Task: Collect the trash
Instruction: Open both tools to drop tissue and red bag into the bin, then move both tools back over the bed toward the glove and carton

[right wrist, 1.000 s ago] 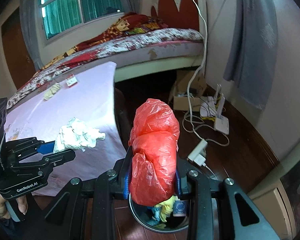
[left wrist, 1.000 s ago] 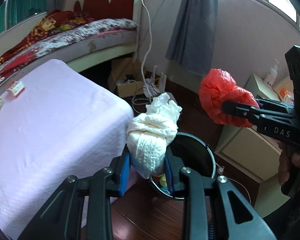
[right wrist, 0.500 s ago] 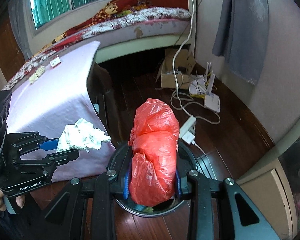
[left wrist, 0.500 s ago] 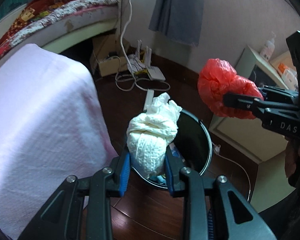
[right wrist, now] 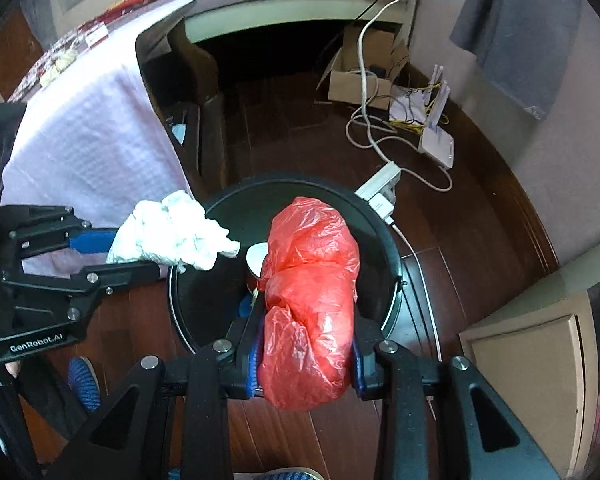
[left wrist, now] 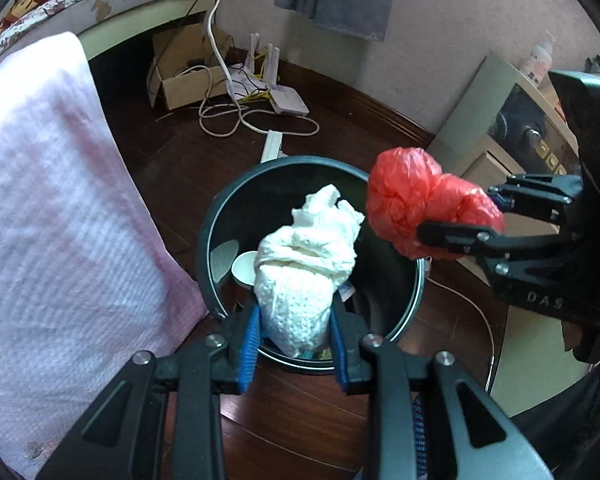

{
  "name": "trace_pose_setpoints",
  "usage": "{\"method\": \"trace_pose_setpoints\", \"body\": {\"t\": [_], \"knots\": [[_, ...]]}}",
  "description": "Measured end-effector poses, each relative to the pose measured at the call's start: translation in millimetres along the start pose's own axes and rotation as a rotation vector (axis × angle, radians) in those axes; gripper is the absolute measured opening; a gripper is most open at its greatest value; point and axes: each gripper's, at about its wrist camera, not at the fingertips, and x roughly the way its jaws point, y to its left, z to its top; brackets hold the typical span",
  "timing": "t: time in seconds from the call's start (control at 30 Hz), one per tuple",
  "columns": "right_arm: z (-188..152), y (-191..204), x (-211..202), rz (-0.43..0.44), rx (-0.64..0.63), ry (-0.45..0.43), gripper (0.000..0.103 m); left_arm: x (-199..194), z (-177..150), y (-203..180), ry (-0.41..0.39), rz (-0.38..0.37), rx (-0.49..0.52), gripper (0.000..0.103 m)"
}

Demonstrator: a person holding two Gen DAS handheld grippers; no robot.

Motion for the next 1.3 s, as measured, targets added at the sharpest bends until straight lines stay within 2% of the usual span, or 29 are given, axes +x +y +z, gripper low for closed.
{"method": "trace_pose_setpoints", "body": {"t": [0.03, 0.07, 0.1, 0.13, 0.2, 0.3, 0.43, 0.57, 0.87, 1.3], "knots": [[0.5, 1.6, 2.4, 0.000, -0.007, 0.004, 0.037, 1.4, 0.3, 1.0, -0.001, -0.017, -0.011, 0.043], [0.2, 4.6, 7.3, -0.017, -0.028, 0.020, 0.051, 3.2, -0.2, 3.8, 0.000, -0.018, -0.027, 0.069], [-0.2, 5.4, 14.1, -0.067, -0.051, 0.048, 0.067, 5.1, -0.4, 7.0, 0.000, 0.004, -0.054, 0.083], [-1.9, 4.5, 18.9, -0.140, -0.070, 0.061, 0.096, 5.0, -1.5, 10.2, -0.008, 0.017, -0.072, 0.102], [-4.3, 0.8, 20.5, -0.182, -0.068, 0.044, 0.098, 3.7, -4.5, 15.5, -0.011, 0.019, -0.102, 0.102], [-5.2, -7.4, 25.3, -0.186, -0.026, 0.084, 0.103, 2.0, -10.3, 19.2, -0.005, 0.044, -0.104, 0.102], [-5.4, -6.7, 28.0, -0.204, -0.035, 0.106, 0.103, 0.2, -15.7, 21.8, -0.012, 0.100, -0.104, 0.102], [-3.9, -1.4, 27.3, -0.205, -0.046, 0.100, 0.103, -5.9, -18.1, 23.1, -0.022, 0.125, -0.097, 0.102], [4.8, 4.7, 10.5, -0.188, -0.040, 0.058, 0.103, -17.6, -17.1, 25.0, -0.031, 0.153, -0.096, 0.102], [23.7, 24.5, -16.8, -0.161, -0.063, -0.022, 0.103, -56.1, -13.8, 29.2, -0.092, 0.198, -0.100, 0.102]]}}
